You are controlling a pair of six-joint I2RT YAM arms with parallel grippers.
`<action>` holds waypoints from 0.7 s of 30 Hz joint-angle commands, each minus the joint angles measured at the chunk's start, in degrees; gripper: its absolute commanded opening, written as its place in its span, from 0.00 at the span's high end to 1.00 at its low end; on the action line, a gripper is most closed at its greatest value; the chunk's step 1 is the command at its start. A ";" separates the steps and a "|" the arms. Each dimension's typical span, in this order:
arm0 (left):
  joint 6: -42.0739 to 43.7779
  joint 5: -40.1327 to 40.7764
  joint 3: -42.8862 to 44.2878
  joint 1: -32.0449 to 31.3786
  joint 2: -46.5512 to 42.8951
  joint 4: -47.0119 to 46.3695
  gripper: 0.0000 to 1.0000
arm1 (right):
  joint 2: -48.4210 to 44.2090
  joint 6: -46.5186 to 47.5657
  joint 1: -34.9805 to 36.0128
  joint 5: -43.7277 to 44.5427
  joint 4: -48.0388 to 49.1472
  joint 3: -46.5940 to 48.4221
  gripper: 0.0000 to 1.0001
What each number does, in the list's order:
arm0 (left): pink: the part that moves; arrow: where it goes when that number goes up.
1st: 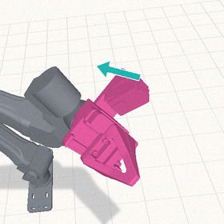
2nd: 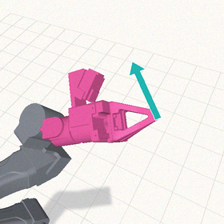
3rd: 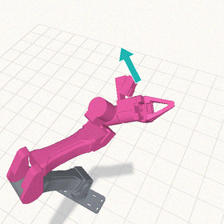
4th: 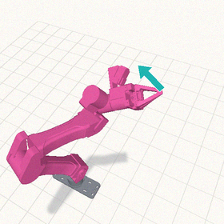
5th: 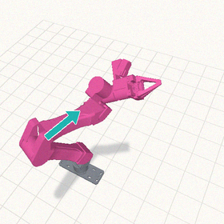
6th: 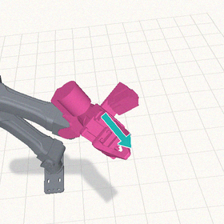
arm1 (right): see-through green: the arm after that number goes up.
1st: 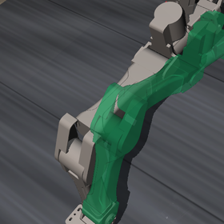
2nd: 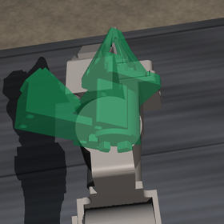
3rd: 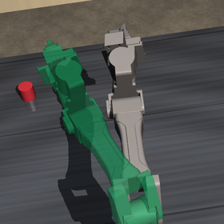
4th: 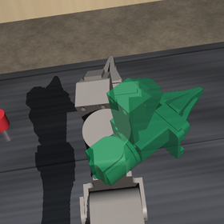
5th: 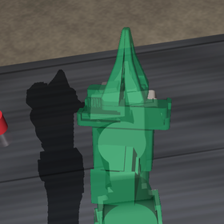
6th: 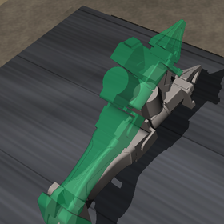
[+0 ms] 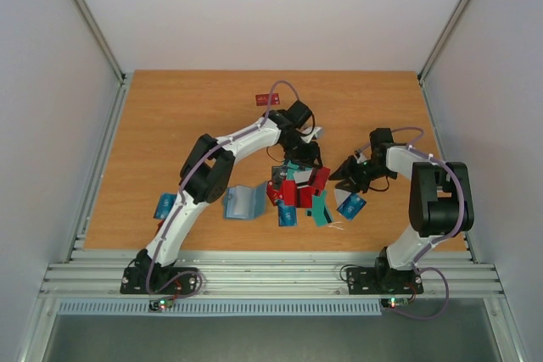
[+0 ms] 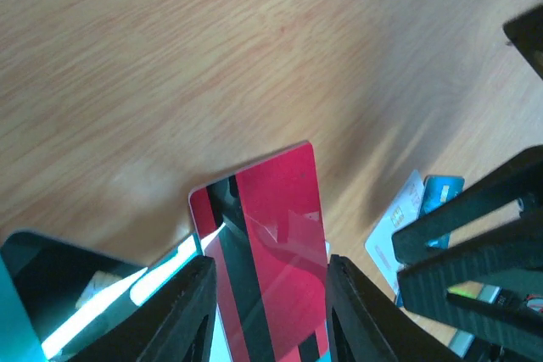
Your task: Put the credit cards into the card holder
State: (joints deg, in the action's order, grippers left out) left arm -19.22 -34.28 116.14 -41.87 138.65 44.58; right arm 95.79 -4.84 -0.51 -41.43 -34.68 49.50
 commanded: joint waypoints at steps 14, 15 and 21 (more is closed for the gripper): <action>-3.80 -3.85 3.39 0.03 3.95 -7.24 0.62 | -0.69 1.24 0.51 0.82 -1.36 -0.44 0.64; -3.80 -3.86 3.28 0.03 4.00 -7.36 0.62 | -0.69 1.24 0.51 0.82 -1.36 -0.45 0.64; -3.65 -3.42 3.30 -0.02 5.39 -7.44 0.62 | -0.17 1.15 0.51 0.50 -0.84 -0.63 0.64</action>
State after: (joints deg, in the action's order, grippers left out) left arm -22.55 -37.08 117.54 -41.85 141.49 39.13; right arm 95.79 -4.38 -0.32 -40.93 -35.55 49.39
